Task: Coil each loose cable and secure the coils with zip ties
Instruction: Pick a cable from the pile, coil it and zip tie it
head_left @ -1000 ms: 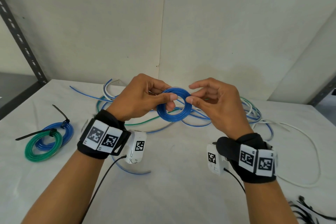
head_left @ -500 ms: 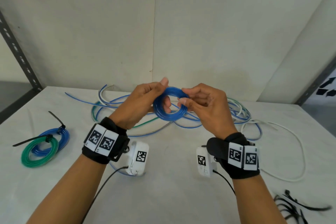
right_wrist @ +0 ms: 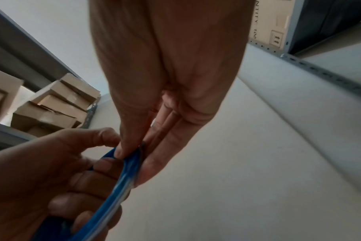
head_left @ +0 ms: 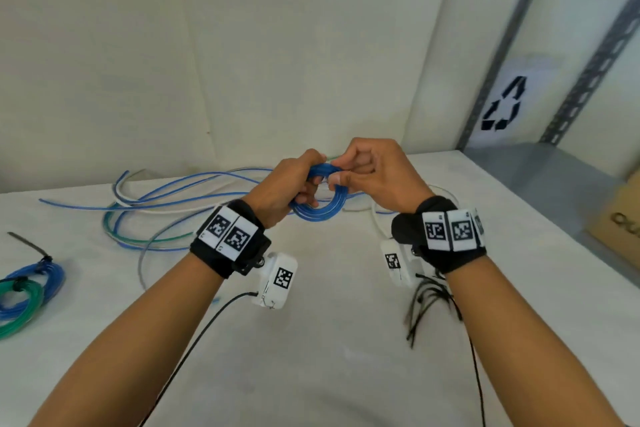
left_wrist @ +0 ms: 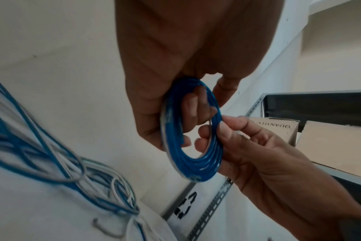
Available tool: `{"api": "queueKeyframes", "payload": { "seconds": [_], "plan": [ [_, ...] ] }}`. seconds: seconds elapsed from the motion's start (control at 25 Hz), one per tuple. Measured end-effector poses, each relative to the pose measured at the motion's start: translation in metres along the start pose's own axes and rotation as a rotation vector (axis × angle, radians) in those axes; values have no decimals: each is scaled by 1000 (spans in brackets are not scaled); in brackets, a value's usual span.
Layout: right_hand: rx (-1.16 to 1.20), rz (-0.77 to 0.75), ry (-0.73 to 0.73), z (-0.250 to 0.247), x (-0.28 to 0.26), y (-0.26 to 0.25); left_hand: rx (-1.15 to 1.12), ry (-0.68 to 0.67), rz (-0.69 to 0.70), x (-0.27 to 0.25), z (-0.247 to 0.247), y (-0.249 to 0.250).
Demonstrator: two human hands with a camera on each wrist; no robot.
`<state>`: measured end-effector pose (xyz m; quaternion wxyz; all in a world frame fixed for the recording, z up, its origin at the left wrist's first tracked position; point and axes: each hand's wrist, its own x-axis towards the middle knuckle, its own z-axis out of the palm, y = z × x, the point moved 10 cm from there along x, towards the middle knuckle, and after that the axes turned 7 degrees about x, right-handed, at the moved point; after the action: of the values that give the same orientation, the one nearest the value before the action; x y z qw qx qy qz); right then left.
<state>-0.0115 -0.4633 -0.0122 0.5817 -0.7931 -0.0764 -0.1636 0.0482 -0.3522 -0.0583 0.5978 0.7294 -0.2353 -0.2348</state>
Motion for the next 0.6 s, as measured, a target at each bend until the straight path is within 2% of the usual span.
{"api": "queueKeyframes", "payload": {
  "seconds": [0.16, 0.28, 0.36, 0.48, 0.6],
  "plan": [
    [-39, 160, -29, -45, -31, 15, 78, -68, 15, 10, 62, 1],
    [-136, 389, -47, -78, -58, 53, 272, -116, 55, 14, 95, -16],
    [-447, 585, -141, -94, -83, 88, 417, -147, 61, 12, 108, -31],
    [-932, 838, -393, -107, -124, 131, 510, -174, 68, 10, 116, -44],
    [-1066, 892, -429, -113, -132, 137, 533, -166, 70, 8, 114, -45]
  ]
}}
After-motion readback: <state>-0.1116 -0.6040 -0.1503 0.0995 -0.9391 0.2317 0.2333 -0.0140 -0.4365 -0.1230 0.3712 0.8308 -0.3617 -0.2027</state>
